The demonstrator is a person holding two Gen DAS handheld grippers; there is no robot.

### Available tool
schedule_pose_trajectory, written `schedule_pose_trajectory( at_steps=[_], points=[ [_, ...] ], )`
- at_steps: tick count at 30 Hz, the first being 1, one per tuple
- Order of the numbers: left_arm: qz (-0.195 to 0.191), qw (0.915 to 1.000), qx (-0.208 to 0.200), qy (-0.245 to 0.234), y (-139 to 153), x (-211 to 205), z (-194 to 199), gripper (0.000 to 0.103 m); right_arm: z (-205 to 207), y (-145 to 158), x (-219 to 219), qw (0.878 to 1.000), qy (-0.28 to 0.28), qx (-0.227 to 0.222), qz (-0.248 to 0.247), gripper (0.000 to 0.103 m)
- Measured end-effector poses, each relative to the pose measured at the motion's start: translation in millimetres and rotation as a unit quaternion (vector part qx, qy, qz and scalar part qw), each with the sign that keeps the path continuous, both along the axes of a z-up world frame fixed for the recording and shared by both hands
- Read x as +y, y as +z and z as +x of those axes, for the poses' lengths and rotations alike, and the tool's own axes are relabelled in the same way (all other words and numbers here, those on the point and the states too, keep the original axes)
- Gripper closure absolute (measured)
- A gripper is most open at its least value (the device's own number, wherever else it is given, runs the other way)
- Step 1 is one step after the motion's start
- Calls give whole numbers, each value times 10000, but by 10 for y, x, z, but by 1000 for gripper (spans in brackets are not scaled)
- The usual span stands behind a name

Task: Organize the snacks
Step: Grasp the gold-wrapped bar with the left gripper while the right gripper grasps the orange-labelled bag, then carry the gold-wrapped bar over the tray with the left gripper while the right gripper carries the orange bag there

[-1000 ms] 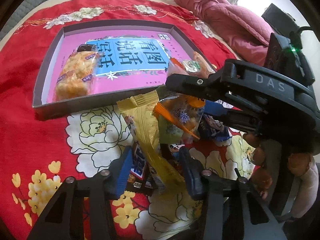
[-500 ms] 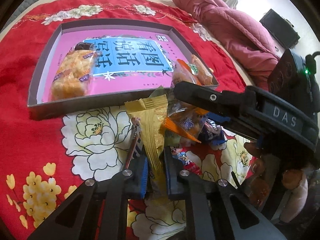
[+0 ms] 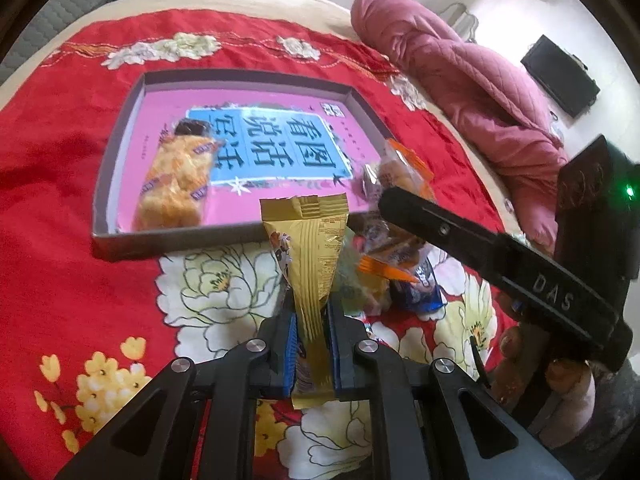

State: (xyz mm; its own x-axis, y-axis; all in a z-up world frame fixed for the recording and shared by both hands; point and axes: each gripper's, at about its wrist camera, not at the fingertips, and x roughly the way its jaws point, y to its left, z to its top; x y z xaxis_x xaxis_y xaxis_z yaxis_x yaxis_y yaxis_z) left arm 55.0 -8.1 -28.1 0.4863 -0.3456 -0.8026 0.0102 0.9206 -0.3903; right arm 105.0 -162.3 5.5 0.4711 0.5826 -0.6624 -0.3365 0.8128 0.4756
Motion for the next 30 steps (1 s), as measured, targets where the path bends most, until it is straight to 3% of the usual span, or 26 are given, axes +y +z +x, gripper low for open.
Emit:
schedule_pose_trajectory(
  at_steps=[30],
  points=[
    [111, 9960, -454, 764, 265, 403, 265, 89, 80, 142, -11, 9986, -48, -525, -94, 59]
  ],
)
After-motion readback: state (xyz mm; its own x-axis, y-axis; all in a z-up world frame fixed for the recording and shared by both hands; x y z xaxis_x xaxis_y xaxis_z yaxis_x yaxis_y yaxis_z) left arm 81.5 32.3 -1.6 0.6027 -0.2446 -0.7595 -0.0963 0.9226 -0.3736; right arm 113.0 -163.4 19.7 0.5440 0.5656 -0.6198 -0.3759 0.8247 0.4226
